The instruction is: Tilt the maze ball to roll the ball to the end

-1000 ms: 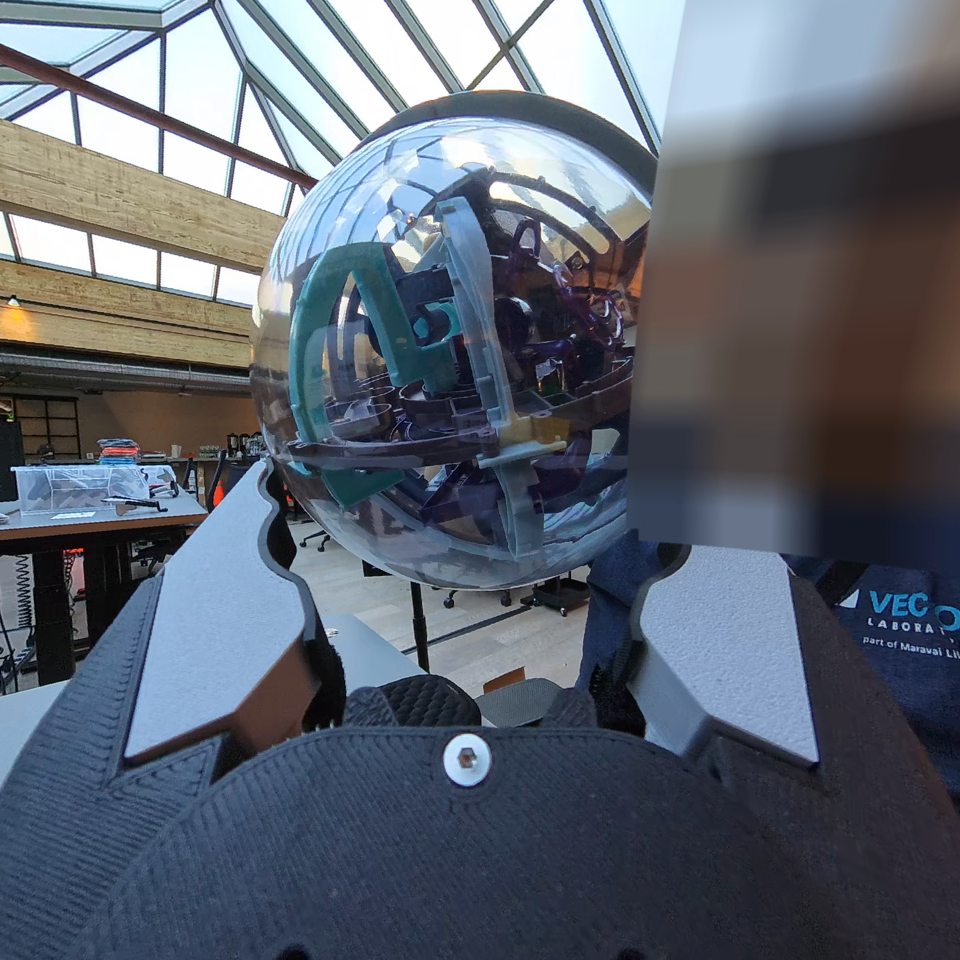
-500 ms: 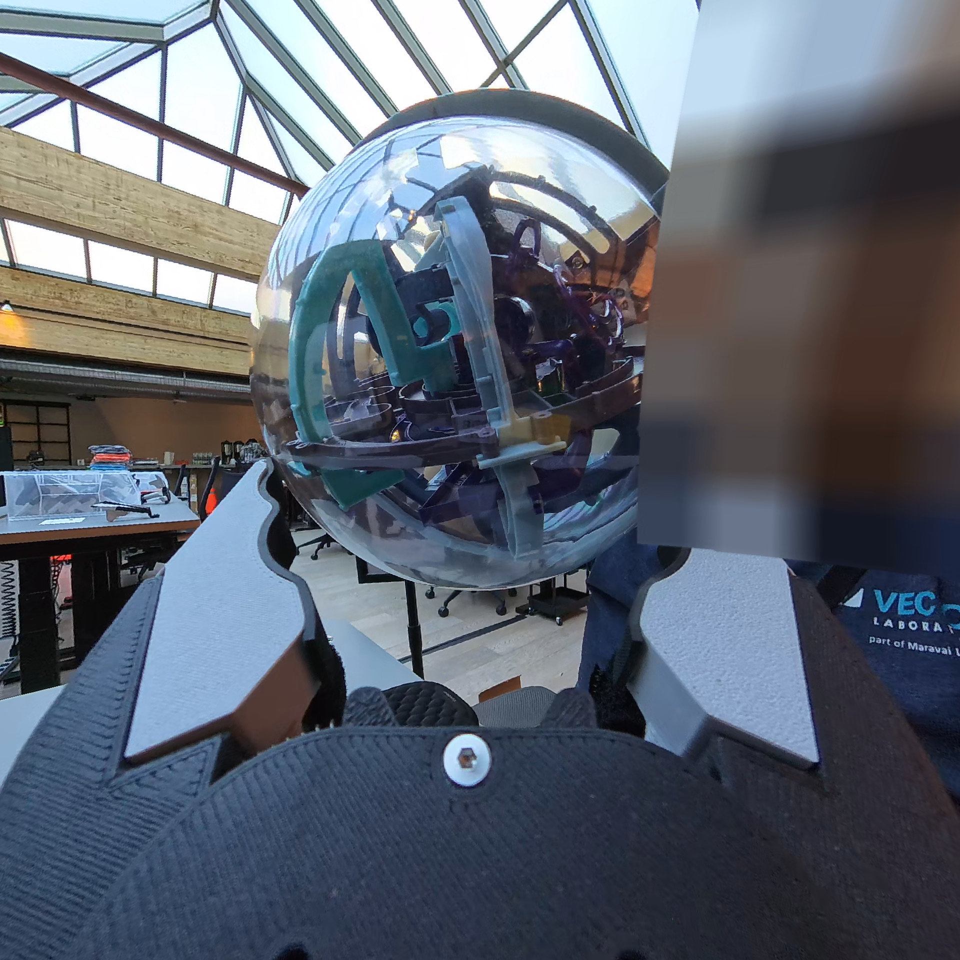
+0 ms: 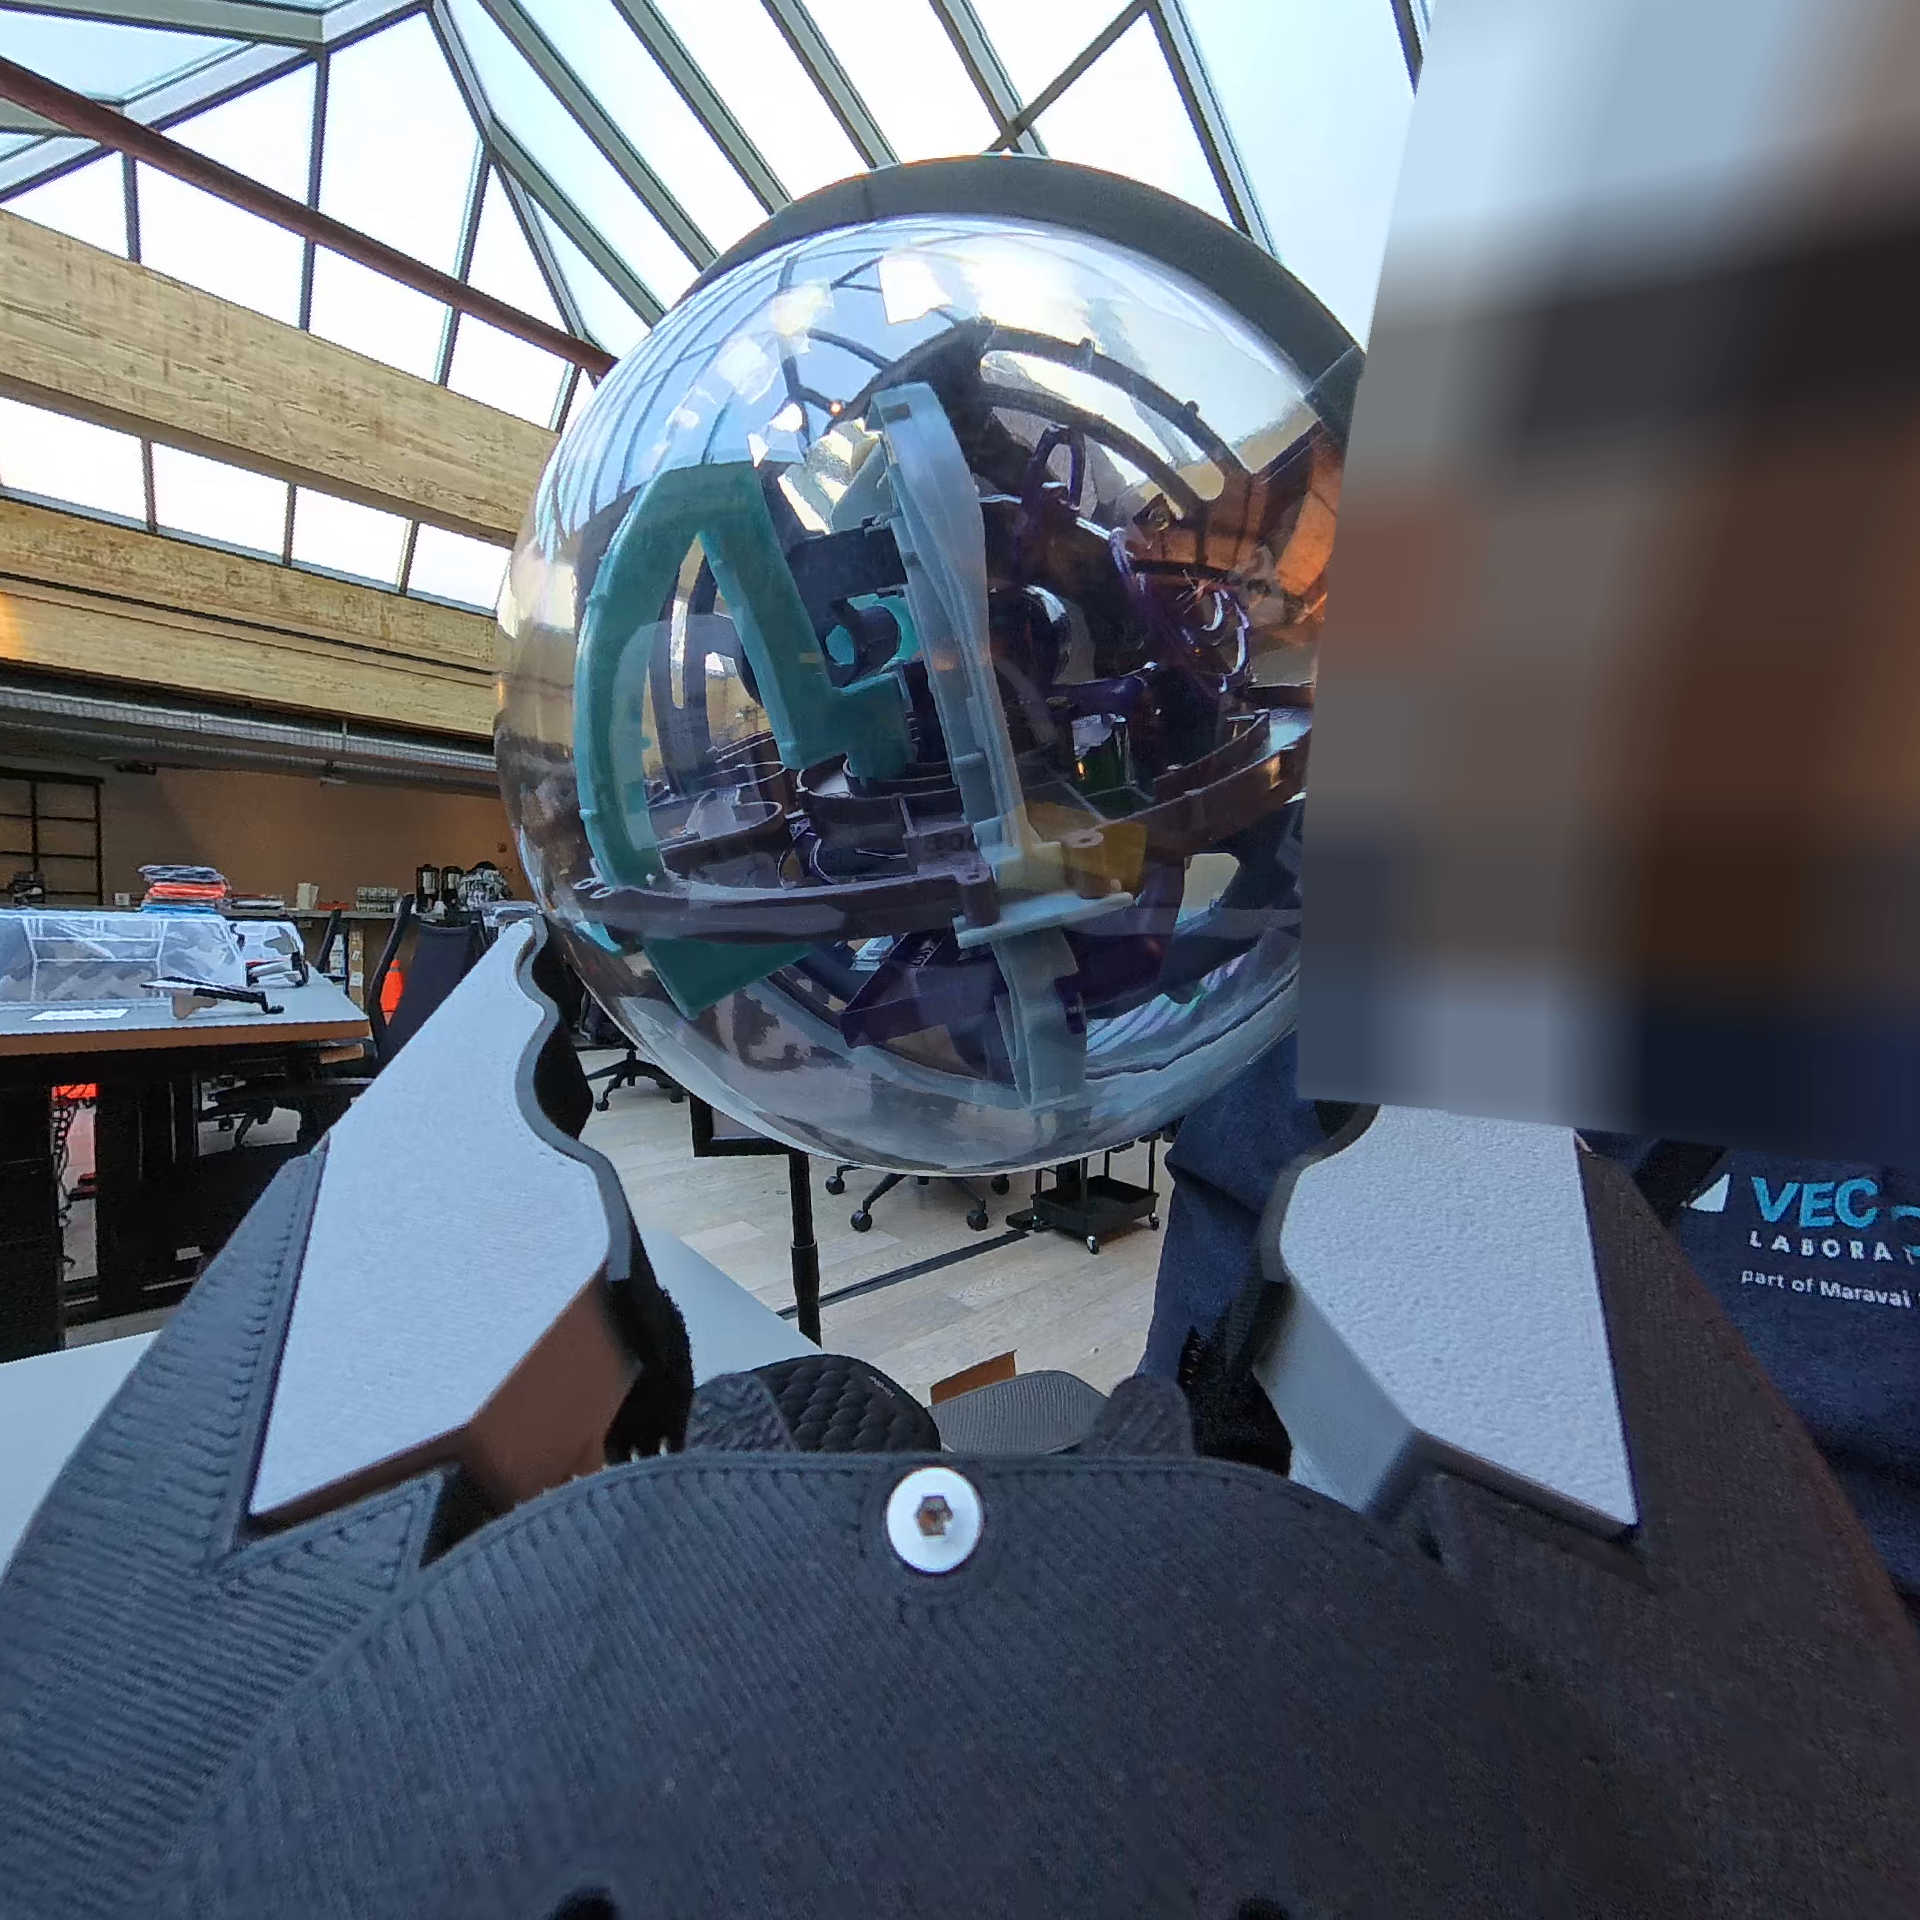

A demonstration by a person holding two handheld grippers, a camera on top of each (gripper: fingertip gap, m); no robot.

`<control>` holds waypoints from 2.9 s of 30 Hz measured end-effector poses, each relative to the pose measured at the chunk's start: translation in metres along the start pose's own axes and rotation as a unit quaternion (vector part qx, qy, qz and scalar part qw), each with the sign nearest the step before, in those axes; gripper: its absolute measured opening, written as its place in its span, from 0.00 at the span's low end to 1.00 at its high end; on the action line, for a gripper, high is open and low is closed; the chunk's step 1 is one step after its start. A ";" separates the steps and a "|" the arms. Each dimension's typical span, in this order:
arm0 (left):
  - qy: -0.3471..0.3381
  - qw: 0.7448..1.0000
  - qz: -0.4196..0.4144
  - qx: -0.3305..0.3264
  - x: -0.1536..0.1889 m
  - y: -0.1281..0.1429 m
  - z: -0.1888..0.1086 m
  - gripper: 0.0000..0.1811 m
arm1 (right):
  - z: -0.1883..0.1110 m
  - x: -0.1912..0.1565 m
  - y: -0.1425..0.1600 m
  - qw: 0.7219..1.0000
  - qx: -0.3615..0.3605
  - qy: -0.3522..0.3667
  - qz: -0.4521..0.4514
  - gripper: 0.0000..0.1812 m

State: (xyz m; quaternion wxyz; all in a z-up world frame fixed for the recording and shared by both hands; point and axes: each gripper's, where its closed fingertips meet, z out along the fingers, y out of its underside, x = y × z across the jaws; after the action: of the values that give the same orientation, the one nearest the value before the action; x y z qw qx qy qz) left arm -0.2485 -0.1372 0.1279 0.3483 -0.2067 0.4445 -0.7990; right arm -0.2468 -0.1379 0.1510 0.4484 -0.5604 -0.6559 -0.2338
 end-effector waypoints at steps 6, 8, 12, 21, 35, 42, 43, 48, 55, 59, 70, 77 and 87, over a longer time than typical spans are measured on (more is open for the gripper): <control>0.002 1.000 -0.005 0.001 -0.001 0.003 0.001 0.79 | 0.000 -0.001 0.002 1.000 -0.005 -0.005 0.003 0.87; 0.002 1.000 -0.006 0.003 -0.001 0.003 0.001 0.79 | 0.000 -0.002 0.003 1.000 -0.007 -0.008 0.002 0.87; 0.003 1.000 -0.011 0.011 -0.002 0.004 0.002 0.79 | -0.001 -0.002 0.004 1.000 -0.010 -0.014 0.004 0.87; 0.001 1.000 -0.018 0.008 -0.005 0.010 0.003 0.79 | 0.001 -0.005 0.010 0.999 -0.022 -0.027 0.006 0.87; 0.002 1.000 -0.019 0.008 -0.005 0.013 0.003 0.79 | 0.001 -0.007 0.012 0.999 -0.029 -0.033 0.004 0.87; -0.002 1.000 -0.005 0.007 -0.003 0.006 0.002 0.79 | 0.000 -0.002 0.007 1.000 -0.015 -0.017 -0.005 0.87; -0.004 1.000 0.002 0.007 -0.001 0.003 0.002 0.79 | 0.000 0.000 0.004 1.000 -0.007 -0.009 -0.008 0.87; -0.016 0.999 0.050 -0.009 0.009 -0.015 0.001 0.79 | -0.005 0.008 -0.012 0.998 0.025 0.039 -0.037 0.87; -0.028 0.993 0.117 -0.022 0.032 -0.041 0.003 0.79 | -0.017 0.022 -0.041 0.992 0.055 0.078 -0.085 0.87; -0.053 0.984 0.165 -0.037 0.047 -0.058 0.007 0.79 | -0.026 0.031 -0.056 0.985 0.070 0.109 -0.114 0.88; -0.097 0.962 0.241 -0.080 0.089 -0.084 0.027 0.79 | -0.061 0.037 -0.088 0.954 0.181 0.201 -0.128 0.87; -0.148 0.947 0.263 -0.114 0.100 -0.091 0.034 0.79 | -0.068 0.039 -0.092 0.933 0.249 0.240 -0.099 0.87; -0.190 0.931 0.281 -0.132 0.108 -0.094 0.043 0.79 | -0.074 0.036 -0.091 0.889 0.352 0.291 -0.045 0.87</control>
State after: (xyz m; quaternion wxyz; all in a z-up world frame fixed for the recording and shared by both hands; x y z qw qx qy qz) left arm -0.3287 -0.2074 0.2332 0.6060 -0.2655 0.5112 -0.5486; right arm -0.3080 -0.2030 0.2356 0.7758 -0.2424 -0.5600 -0.1606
